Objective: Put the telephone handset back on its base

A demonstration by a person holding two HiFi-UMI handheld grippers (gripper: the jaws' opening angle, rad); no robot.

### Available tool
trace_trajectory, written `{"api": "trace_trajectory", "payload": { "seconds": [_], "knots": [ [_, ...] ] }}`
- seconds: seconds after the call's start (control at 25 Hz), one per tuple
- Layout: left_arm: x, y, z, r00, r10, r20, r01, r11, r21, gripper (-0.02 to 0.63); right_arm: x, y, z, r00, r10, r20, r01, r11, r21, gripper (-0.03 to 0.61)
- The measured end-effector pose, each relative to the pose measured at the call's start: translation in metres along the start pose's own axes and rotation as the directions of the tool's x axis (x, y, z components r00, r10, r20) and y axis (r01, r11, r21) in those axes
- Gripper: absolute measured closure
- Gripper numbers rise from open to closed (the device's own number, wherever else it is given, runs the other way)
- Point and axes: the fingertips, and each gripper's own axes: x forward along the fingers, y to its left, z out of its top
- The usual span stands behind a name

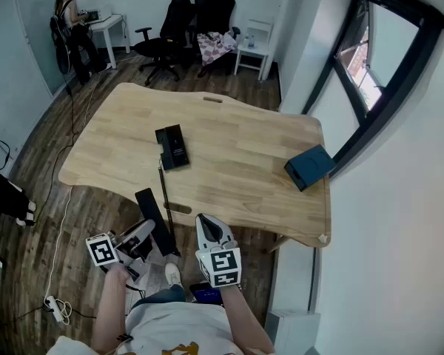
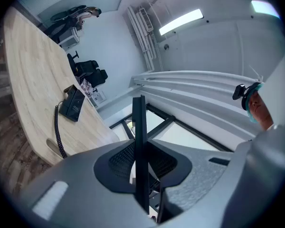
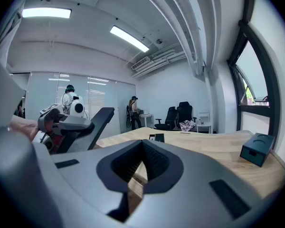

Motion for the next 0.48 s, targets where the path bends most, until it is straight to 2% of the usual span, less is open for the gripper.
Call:
{"api": "trace_trajectory", "payload": {
  "seconds": [0.48],
  "knots": [
    [0.0054,-0.0060,-0.0035,1.000,0.010,-0.019,-0.009,1.000,0.022,0.536,-0.0064,-0.0065,0.0023,1.000,0.003,0.016,-0.004,1.000,0.024,0.572]
  ]
}}
